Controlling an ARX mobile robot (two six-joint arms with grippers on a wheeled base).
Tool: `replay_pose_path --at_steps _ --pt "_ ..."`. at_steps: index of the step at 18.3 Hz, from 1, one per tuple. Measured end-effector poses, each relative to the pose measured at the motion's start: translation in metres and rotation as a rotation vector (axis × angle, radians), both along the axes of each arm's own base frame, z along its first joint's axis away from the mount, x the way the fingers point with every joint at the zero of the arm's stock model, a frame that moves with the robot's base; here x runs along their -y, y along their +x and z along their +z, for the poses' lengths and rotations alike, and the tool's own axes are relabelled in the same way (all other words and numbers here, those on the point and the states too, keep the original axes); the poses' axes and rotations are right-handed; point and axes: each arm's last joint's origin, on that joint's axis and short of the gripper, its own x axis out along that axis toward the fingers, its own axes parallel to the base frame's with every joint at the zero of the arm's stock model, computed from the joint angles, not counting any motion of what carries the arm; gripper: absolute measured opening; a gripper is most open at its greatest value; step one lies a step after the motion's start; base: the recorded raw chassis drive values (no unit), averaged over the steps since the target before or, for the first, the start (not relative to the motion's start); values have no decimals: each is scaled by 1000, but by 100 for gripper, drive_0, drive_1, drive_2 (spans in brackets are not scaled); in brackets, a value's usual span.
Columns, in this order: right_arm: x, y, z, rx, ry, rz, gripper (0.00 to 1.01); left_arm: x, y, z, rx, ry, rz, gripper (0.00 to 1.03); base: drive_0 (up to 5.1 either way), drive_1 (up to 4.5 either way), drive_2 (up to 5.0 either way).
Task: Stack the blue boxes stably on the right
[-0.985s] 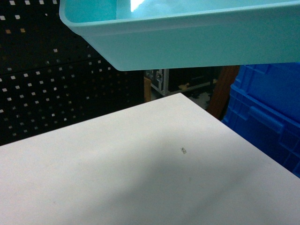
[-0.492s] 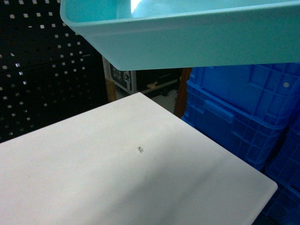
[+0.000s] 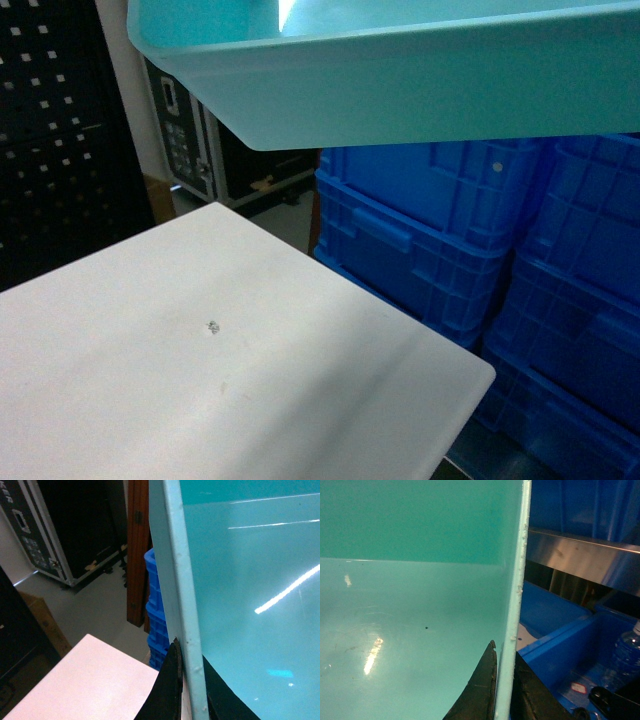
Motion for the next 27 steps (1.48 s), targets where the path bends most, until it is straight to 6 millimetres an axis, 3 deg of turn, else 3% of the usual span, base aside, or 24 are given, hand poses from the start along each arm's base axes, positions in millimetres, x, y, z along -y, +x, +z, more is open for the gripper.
replay_pose_path --at_steps 3,27 --pt "0 0 0 0 0 0 7 0 0 0 1 -1 0 2 -23 -295 -127" --pt "0 0 0 4 5 0 7 1 -1 1 8 -3 -2 2 304 -549 -205"
